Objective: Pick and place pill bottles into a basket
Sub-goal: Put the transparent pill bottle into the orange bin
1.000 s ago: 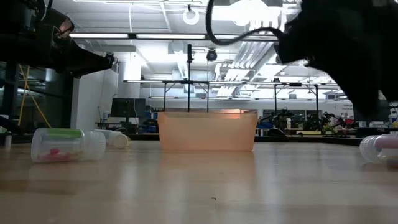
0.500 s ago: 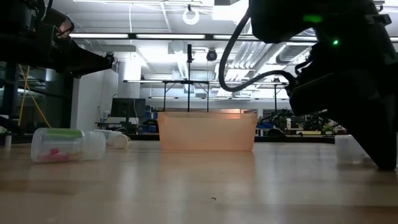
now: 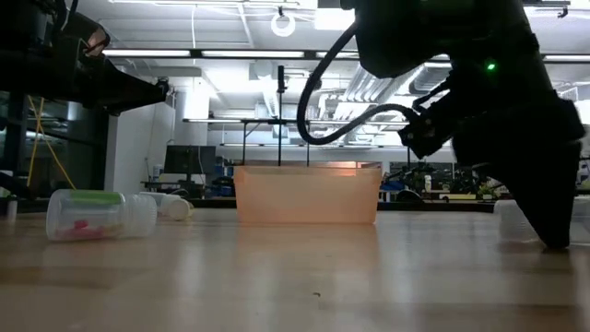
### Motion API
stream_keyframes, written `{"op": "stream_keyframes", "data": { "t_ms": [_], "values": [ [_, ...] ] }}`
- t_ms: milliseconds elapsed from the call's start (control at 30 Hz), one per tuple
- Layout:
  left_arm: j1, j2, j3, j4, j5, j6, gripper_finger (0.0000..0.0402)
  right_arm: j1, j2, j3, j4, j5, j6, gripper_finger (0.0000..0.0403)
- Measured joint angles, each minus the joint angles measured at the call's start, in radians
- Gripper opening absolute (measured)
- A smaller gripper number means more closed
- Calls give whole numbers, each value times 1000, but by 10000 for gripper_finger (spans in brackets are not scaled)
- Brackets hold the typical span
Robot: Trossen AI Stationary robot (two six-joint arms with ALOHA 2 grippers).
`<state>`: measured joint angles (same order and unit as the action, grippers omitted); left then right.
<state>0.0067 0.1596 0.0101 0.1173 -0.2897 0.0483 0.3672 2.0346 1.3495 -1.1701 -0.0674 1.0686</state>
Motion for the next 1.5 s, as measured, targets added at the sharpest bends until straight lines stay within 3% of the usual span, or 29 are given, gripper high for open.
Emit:
{"op": "stream_keyframes", "data": {
  "t_ms": [200, 467, 533, 700, 900, 1067, 1300, 1500],
  "values": [
    [0, 0, 0, -9, 0, 0, 177, 9, 0, 0, 8, 33, -188, 245],
    [0, 0, 0, -13, 0, 0, 177, -13, 2, 1, 75, -2, -122, 135],
    [0, 0, 0, -13, 0, 0, 177, -27, 3, 19, 105, 17, -108, 131],
    [0, 0, 0, -10, 0, -1, 177, -82, 2, 147, 154, 168, -141, 131],
    [0, 0, 0, -11, 0, -1, 177, -178, -6, 343, 143, 343, -401, 131],
    [0, 0, 0, -12, 0, -3, 177, -333, -7, 403, 190, 419, -553, 131],
    [0, 0, 0, -14, 0, -3, 177, -579, 32, 402, 220, 260, -581, 131],
    [0, 0, 0, -4, 0, -3, 177, -689, 71, 402, 239, 142, -605, 131]
  ]
}}
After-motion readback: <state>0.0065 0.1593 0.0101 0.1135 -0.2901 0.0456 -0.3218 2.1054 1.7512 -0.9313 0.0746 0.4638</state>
